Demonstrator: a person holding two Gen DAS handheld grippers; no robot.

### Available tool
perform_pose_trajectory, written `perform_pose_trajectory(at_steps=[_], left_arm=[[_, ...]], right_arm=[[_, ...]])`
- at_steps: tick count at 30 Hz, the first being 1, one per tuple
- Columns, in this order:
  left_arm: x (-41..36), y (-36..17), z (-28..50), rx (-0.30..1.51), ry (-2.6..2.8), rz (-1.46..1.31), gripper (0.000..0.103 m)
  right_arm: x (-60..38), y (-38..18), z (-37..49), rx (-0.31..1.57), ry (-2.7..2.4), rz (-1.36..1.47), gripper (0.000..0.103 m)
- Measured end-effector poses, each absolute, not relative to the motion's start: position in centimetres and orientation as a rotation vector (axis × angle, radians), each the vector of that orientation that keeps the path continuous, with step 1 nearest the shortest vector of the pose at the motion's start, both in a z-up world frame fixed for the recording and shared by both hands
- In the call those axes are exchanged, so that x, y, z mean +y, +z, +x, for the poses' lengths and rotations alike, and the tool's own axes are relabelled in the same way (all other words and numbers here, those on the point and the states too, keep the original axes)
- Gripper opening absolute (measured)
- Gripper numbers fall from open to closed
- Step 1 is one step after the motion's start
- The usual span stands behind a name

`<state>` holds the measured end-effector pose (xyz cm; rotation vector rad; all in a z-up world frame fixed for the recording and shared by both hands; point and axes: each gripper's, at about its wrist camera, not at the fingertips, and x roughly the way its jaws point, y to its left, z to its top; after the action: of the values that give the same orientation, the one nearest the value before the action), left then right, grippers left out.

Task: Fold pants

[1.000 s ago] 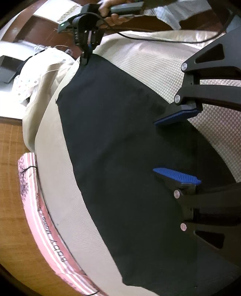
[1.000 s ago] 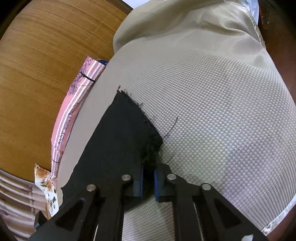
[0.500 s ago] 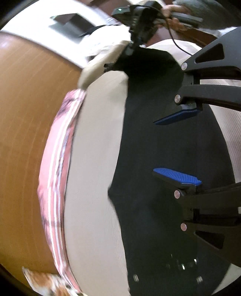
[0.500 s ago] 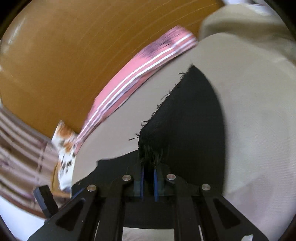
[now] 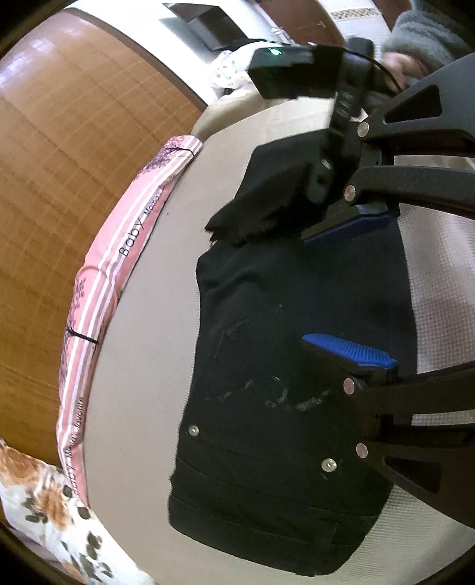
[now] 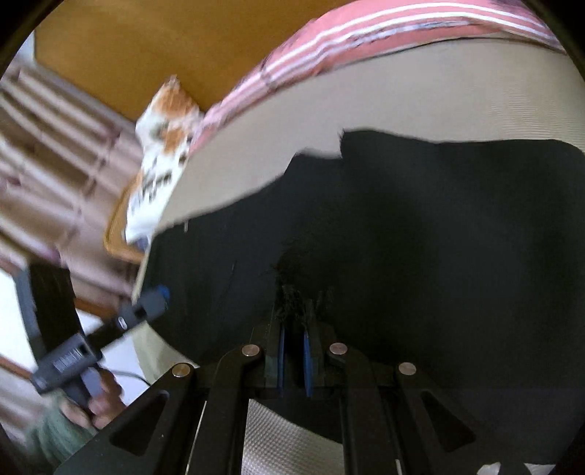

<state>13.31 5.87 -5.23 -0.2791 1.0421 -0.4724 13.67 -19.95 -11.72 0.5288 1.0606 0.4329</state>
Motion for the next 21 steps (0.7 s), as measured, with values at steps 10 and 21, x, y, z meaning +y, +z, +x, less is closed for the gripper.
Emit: perform_pose_trajectory(at_steps=[10, 21], left_arm=[[5.4, -5.5, 13.6, 1.072, -0.549, -0.297, 0.051], [3.3, -7.6, 14.1, 1.288, -0.653, -0.46, 0.051]], right_arm=[[-16.9, -12.7, 12.1, 1.105, 0.467, 0.37, 0.021], [-22.3, -9.0, 8.3, 0.976, 0.376, 0.48, 0.041]])
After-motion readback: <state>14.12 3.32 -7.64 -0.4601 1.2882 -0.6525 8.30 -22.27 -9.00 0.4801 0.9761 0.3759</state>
